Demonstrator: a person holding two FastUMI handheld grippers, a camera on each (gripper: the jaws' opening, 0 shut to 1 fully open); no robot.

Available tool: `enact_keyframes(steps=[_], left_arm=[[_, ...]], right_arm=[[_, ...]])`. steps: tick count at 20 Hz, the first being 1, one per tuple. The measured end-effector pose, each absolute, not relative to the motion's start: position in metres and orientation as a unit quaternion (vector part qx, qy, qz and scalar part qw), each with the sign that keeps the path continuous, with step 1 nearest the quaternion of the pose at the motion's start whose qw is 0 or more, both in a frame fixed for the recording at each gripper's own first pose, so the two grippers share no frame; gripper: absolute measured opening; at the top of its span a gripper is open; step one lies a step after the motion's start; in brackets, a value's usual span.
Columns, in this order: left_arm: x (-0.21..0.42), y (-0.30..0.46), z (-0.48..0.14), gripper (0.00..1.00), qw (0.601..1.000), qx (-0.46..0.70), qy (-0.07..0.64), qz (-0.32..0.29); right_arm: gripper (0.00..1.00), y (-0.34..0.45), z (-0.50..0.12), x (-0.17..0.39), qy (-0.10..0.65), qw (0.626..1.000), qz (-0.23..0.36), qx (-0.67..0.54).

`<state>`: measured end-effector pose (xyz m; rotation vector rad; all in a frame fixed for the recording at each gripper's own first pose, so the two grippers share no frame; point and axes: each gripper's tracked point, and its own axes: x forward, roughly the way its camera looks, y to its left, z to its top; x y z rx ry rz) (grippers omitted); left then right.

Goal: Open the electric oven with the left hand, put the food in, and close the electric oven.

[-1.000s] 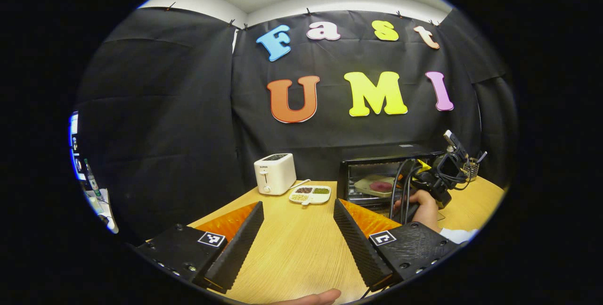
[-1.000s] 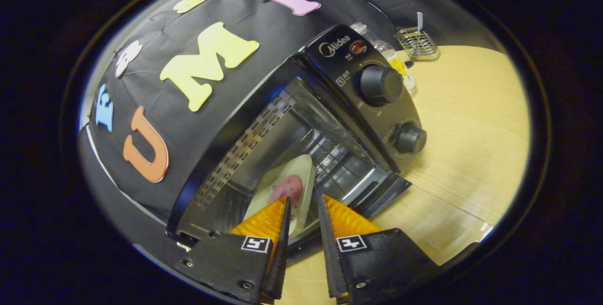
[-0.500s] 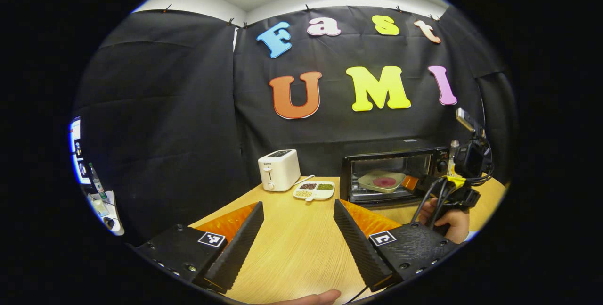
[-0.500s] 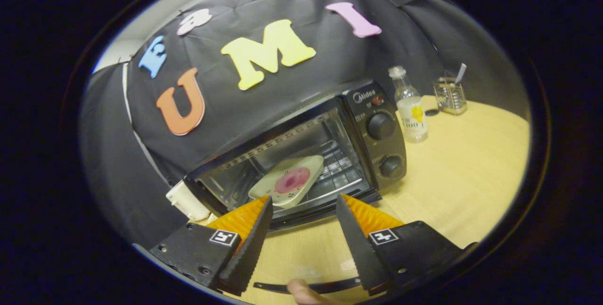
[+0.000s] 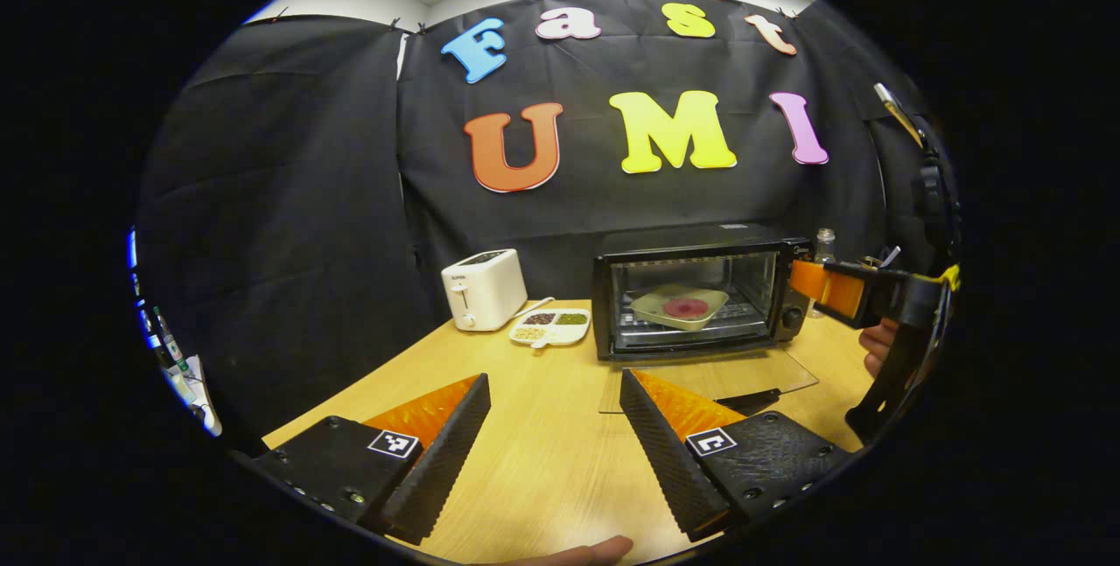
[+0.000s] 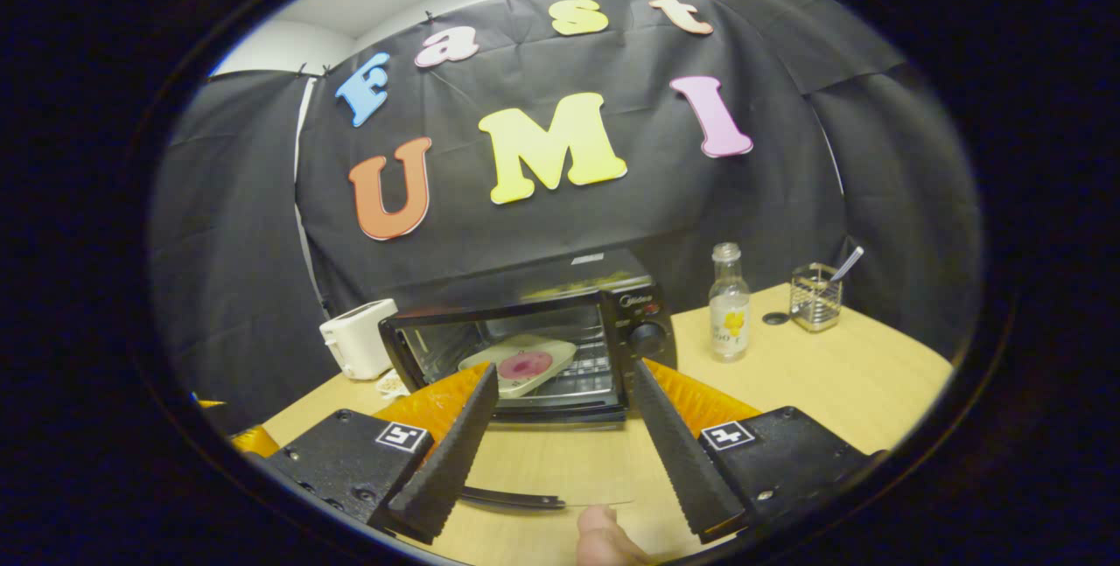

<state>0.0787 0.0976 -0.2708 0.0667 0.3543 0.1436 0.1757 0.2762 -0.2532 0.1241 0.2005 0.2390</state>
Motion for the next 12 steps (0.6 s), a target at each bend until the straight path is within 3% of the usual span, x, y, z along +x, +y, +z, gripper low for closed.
enact_keyframes(steps=[12], left_arm=[[0.098,-0.027,-0.376,0.96,0.95,0.007,0.309,-0.054]], right_arm=[[0.96,0.139,-0.147,0.144,0.048,0.995,0.084,0.033]])
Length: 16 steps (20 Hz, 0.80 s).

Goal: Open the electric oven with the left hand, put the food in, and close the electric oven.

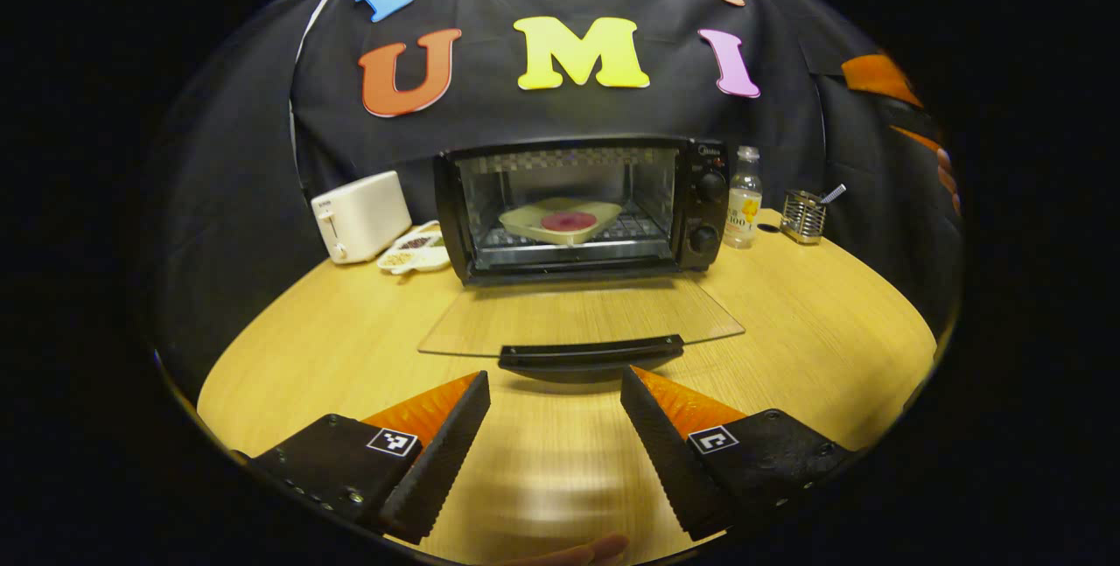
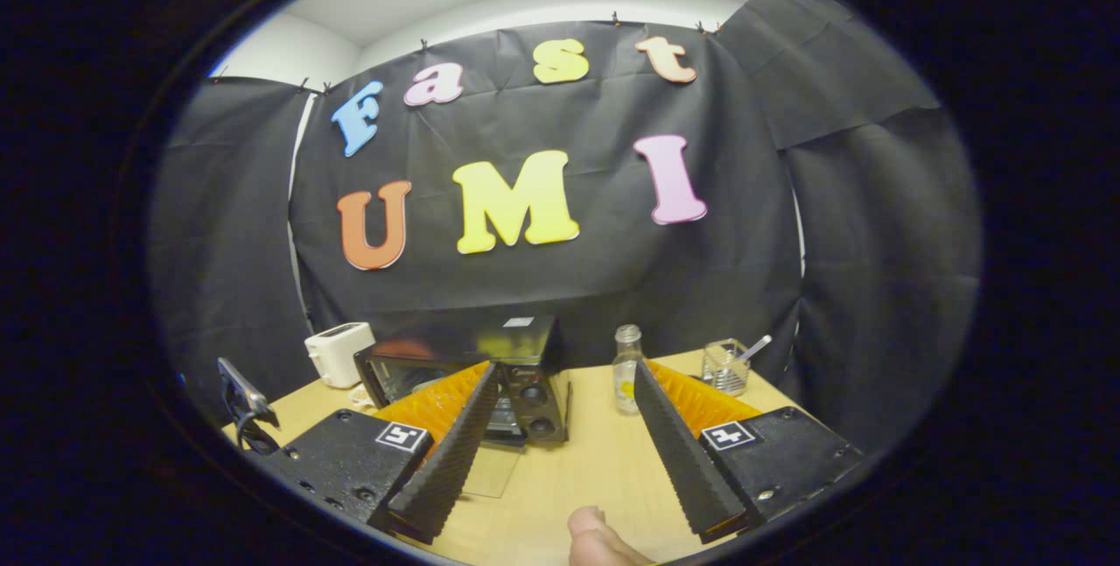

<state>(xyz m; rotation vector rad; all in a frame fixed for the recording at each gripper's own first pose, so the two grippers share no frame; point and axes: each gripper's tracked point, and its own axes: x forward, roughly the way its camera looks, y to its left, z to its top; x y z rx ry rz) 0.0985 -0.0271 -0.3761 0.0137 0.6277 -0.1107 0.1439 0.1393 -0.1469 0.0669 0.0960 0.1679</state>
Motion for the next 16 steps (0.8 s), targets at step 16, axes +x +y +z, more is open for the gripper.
enact_keyframes(steps=[16], left_arm=[[0.122,-0.054,-0.404,0.97,0.928,-0.002,0.367,-0.068]], right_arm=[[0.96,0.042,-0.121,0.128,-0.004,0.999,0.032,0.021]])
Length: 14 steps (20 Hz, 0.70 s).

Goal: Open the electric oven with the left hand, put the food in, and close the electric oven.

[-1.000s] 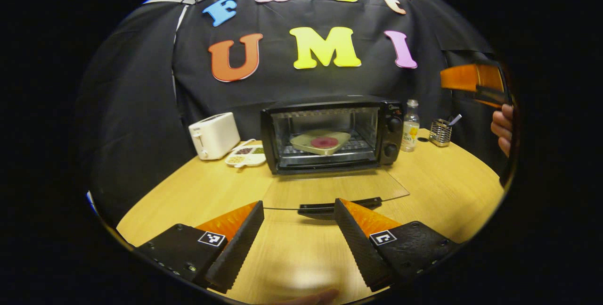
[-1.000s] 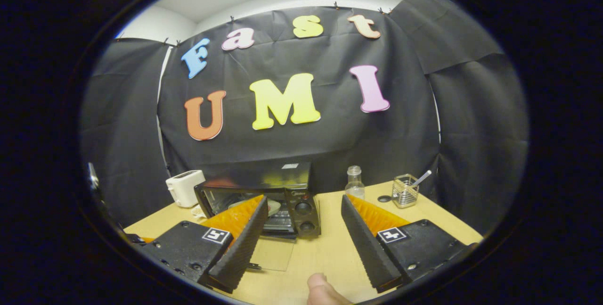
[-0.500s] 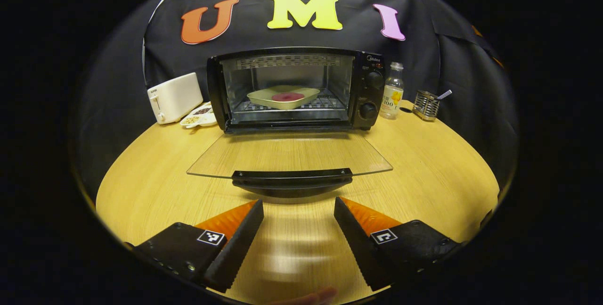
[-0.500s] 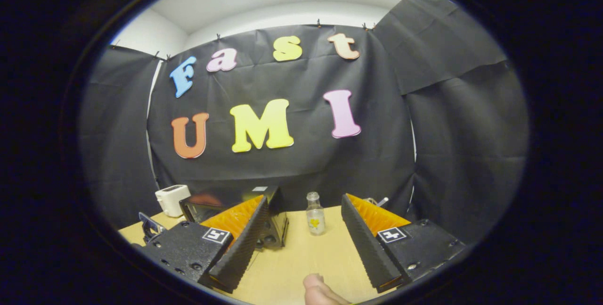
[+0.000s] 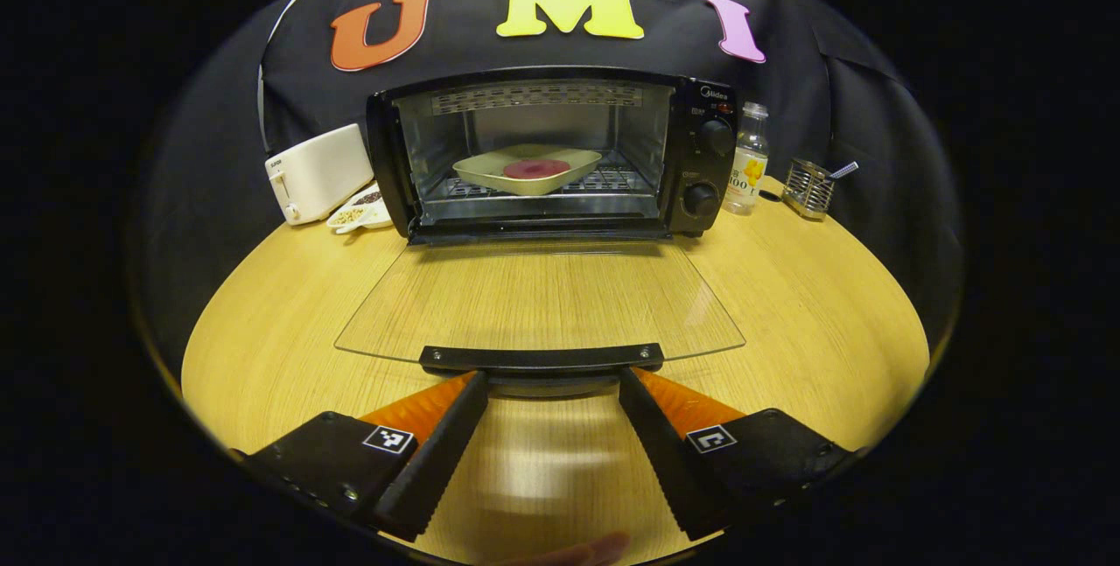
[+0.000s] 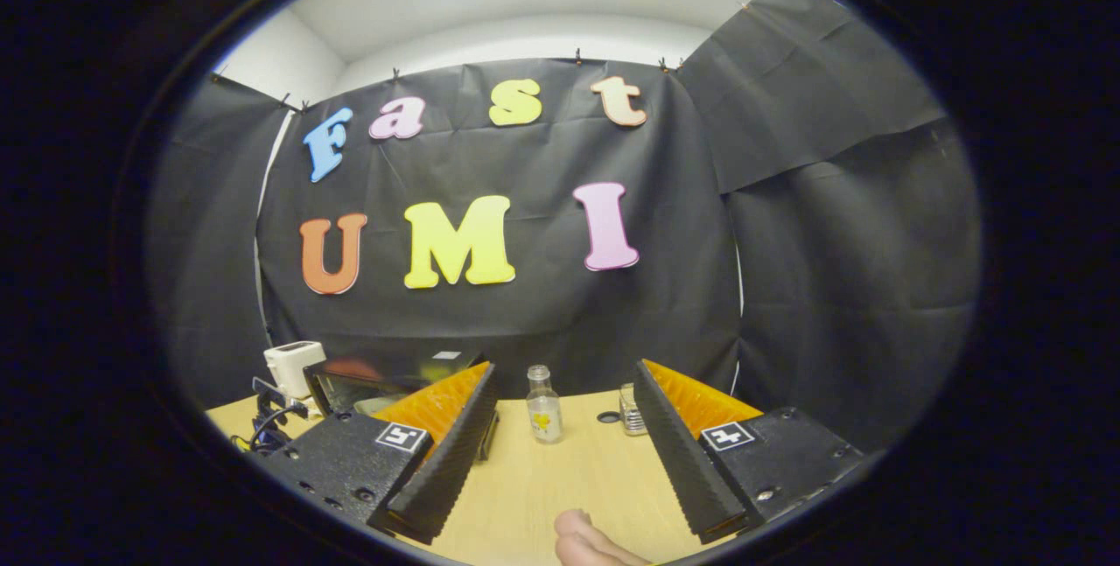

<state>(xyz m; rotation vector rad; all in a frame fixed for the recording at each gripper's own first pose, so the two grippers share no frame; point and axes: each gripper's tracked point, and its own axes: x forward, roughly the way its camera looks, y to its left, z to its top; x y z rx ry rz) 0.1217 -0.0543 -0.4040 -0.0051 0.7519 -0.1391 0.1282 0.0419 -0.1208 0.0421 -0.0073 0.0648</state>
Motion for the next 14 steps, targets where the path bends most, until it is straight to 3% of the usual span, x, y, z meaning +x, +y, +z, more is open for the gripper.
enact_keyframes(steps=[10,14], left_arm=[[0.131,-0.051,-0.377,0.97,0.936,0.0,0.346,-0.069],[0.143,-0.049,-0.351,0.97,0.949,0.005,0.307,-0.069]], right_arm=[[0.96,0.027,-0.125,0.122,0.0,1.0,0.017,0.021],[0.96,0.03,-0.125,0.117,0.003,1.0,0.02,0.02]])
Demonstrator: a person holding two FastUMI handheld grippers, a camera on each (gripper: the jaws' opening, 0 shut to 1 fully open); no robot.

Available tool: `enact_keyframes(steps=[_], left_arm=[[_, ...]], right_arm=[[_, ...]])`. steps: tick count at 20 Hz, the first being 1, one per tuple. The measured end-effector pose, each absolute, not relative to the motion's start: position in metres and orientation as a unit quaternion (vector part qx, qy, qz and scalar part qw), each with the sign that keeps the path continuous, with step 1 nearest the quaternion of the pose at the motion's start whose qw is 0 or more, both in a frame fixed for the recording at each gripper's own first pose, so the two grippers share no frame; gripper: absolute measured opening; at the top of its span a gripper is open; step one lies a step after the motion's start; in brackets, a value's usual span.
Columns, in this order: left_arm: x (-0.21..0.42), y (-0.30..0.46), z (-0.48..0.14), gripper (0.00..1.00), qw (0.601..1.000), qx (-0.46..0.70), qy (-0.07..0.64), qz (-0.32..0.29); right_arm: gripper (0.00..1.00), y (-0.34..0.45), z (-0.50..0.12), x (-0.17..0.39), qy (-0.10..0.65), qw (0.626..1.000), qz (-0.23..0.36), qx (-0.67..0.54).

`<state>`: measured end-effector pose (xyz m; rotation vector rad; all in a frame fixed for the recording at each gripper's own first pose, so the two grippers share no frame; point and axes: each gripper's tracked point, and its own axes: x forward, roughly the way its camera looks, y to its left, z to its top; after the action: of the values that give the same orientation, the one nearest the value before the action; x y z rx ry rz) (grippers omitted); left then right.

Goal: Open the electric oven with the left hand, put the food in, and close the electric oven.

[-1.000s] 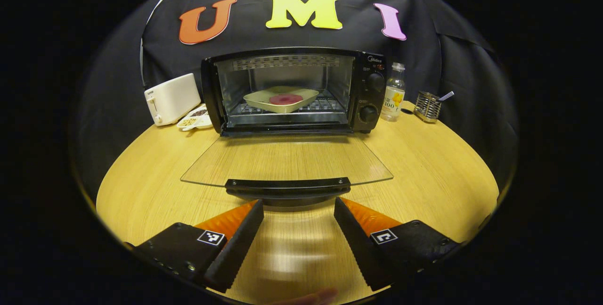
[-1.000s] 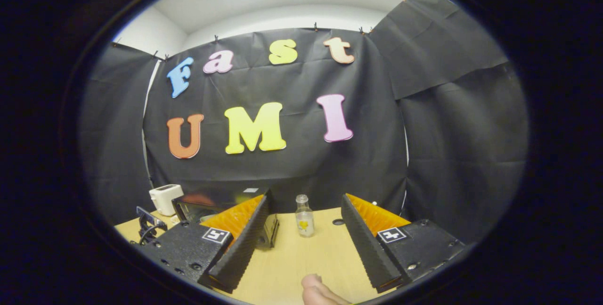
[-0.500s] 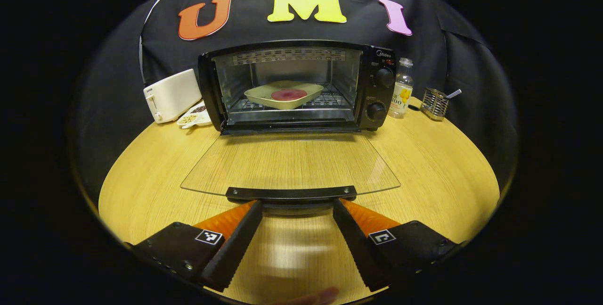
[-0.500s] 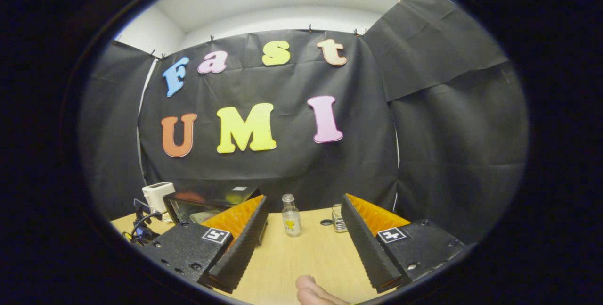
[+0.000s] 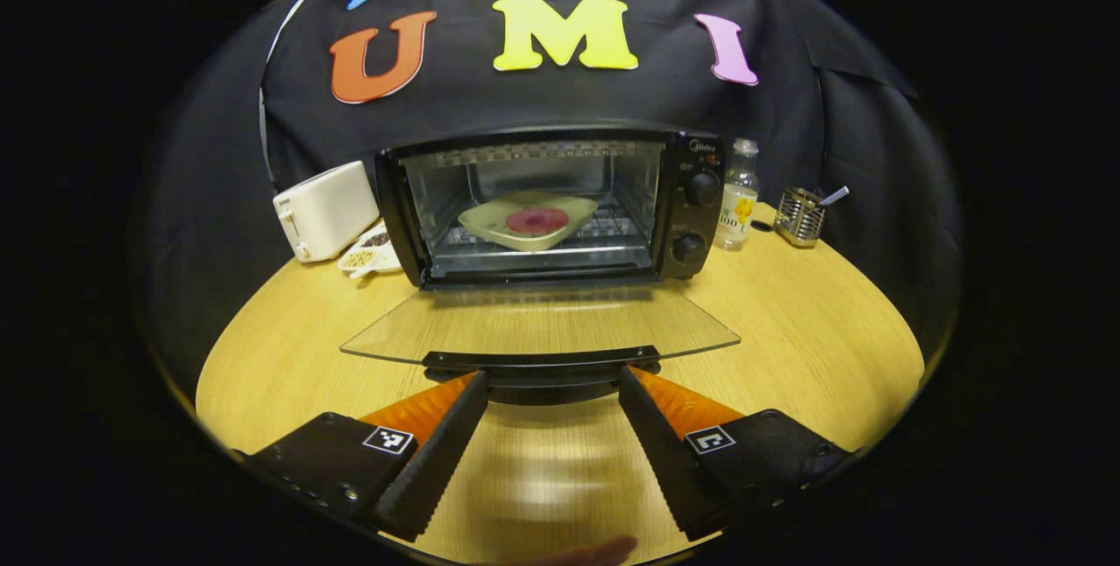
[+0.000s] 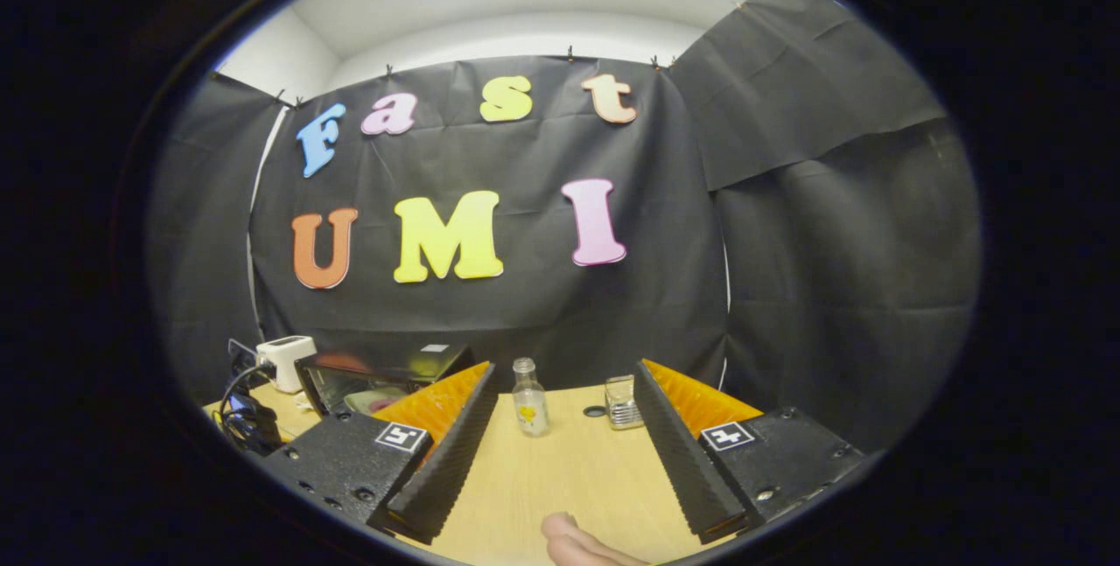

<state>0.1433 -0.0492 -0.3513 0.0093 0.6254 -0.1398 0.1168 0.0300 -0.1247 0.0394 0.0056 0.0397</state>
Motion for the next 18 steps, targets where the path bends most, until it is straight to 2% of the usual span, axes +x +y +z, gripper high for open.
enact_keyframes(steps=[6,7,8,13,18], left_arm=[[0.173,-0.045,-0.311,0.96,0.966,0.016,0.248,-0.068],[0.179,-0.043,-0.308,0.96,0.967,0.017,0.244,-0.067],[0.183,-0.042,-0.307,0.96,0.968,0.016,0.242,-0.066],[0.226,-0.026,-0.304,0.96,0.972,0.032,0.232,-0.033],[0.258,-0.019,-0.298,0.96,0.975,-0.022,0.219,-0.017]], right_arm=[[0.96,0.03,-0.115,0.099,0.0,1.0,0.026,0.016],[0.99,0.03,-0.112,0.096,-0.004,1.0,0.026,0.015],[0.96,0.03,-0.11,0.094,-0.007,1.0,0.025,0.014],[0.96,0.028,-0.102,0.077,-0.014,1.0,0.024,0.005],[0.96,0.029,-0.091,0.052,-0.014,0.999,0.037,0.011]])
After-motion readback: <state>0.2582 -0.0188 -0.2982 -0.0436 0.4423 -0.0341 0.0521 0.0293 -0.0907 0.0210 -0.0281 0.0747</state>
